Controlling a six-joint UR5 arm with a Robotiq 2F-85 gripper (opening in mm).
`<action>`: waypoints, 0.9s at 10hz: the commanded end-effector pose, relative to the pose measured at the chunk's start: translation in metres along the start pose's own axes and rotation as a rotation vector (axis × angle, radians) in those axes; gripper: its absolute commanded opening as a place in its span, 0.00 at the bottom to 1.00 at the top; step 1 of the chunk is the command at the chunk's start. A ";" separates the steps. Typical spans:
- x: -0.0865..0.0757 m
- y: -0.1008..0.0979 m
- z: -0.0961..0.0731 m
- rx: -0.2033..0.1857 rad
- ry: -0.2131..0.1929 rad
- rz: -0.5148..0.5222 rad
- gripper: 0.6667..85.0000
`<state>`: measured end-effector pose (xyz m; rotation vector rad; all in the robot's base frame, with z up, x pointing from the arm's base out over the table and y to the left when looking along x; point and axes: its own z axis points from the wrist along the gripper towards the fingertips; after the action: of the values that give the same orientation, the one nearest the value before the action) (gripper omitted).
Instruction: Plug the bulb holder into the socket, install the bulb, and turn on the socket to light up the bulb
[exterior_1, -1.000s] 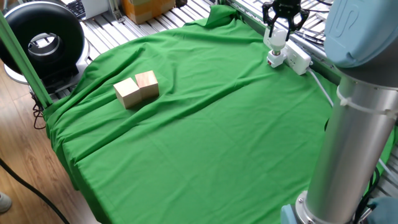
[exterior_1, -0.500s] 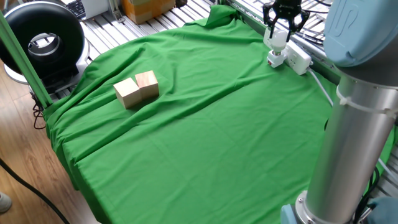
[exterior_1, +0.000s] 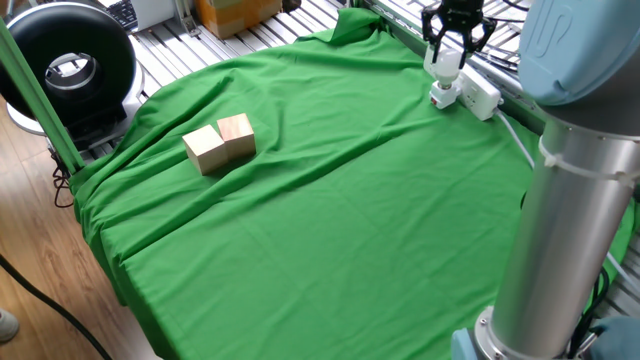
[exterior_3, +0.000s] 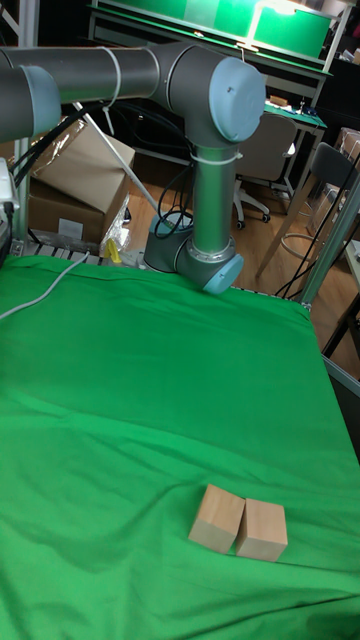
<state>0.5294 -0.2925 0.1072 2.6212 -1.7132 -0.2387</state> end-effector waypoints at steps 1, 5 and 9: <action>-0.002 -0.003 0.001 0.003 -0.018 0.031 0.00; 0.002 0.000 0.000 -0.010 0.001 0.100 0.00; 0.000 0.003 -0.008 -0.014 0.023 0.185 0.00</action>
<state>0.5270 -0.2959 0.1108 2.4651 -1.8627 -0.2282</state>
